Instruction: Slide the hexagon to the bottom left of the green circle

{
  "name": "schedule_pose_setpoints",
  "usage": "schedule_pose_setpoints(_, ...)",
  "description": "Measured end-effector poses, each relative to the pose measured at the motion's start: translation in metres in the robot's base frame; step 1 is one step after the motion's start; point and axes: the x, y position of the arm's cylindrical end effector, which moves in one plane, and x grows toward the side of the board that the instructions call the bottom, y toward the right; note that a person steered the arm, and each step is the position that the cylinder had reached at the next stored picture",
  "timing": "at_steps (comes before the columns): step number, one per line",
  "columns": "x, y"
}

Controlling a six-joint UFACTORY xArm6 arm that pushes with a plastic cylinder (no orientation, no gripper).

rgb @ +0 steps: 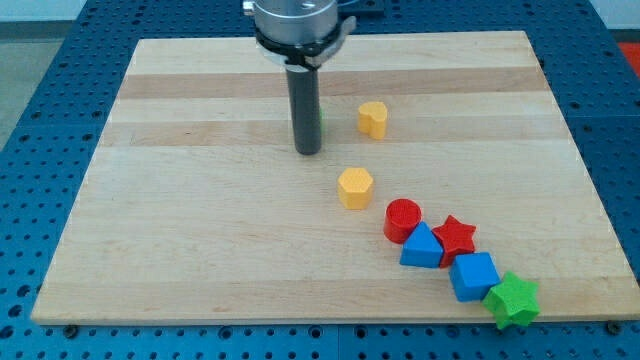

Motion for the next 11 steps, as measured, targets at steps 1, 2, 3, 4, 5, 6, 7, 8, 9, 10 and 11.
schedule_pose_setpoints(1,0.028,0.078)
schedule_pose_setpoints(2,0.038,0.130)
schedule_pose_setpoints(3,0.044,0.121)
schedule_pose_setpoints(4,0.056,0.087)
schedule_pose_setpoints(5,0.059,0.086)
schedule_pose_setpoints(6,0.069,0.069)
schedule_pose_setpoints(7,0.069,0.069)
schedule_pose_setpoints(8,0.065,0.052)
schedule_pose_setpoints(9,0.063,0.009)
schedule_pose_setpoints(10,0.061,-0.036)
schedule_pose_setpoints(11,0.065,-0.059)
